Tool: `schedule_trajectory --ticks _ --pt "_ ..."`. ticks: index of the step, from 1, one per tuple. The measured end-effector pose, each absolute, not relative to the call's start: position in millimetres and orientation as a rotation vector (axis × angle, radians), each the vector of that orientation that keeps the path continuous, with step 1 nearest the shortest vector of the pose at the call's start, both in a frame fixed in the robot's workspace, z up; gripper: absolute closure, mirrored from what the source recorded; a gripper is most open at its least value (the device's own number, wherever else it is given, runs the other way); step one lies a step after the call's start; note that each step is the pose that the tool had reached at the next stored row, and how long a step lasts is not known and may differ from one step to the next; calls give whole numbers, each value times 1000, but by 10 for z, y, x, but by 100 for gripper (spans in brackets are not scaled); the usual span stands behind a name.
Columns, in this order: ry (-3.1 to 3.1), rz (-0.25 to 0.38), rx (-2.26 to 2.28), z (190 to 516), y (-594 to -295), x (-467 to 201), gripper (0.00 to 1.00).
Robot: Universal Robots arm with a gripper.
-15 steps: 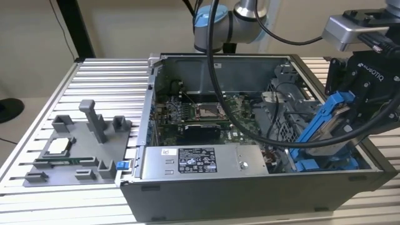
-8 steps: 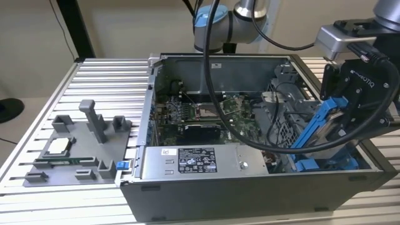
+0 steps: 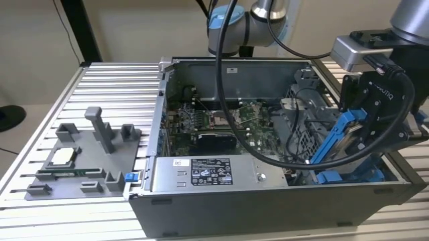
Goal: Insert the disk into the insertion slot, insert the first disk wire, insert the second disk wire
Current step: 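Insert the disk into the insertion slot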
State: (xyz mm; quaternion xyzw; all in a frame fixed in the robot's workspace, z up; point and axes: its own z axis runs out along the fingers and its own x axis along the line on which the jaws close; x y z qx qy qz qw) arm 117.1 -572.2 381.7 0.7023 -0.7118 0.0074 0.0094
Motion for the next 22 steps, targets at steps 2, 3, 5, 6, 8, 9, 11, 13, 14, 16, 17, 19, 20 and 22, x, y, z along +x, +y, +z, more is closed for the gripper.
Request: schedule_trajectory --ticks 2,3,5,6,8,9,11,13,14,16,17,19,20,22 --pt "-2223 23 2193 3824 -5722 1169 0" --pt "-2223 23 2193 3840 -5721 1169 0" --pt "-2223 23 2193 3886 -5722 1166 0" --pt "-2223 23 2193 3887 -5722 1161 0" --pt "-2223 23 2193 3886 -5721 1156 0" --pt "-2223 23 2193 3886 -5720 1153 0" --pt "-2223 24 2194 3883 -5718 1147 0" --pt "-2224 24 2194 3882 -5714 1143 0" --pt "-2224 24 2194 3881 -5713 1141 0" --pt "-2223 25 2194 3882 -5712 1141 100" --pt "-2223 25 2194 3887 -5712 1140 100" --pt "-2224 24 2194 3900 -5712 1140 100" --pt "-2224 24 2194 3901 -5712 1140 100" --pt "-2224 24 2194 3901 -5712 1140 100"
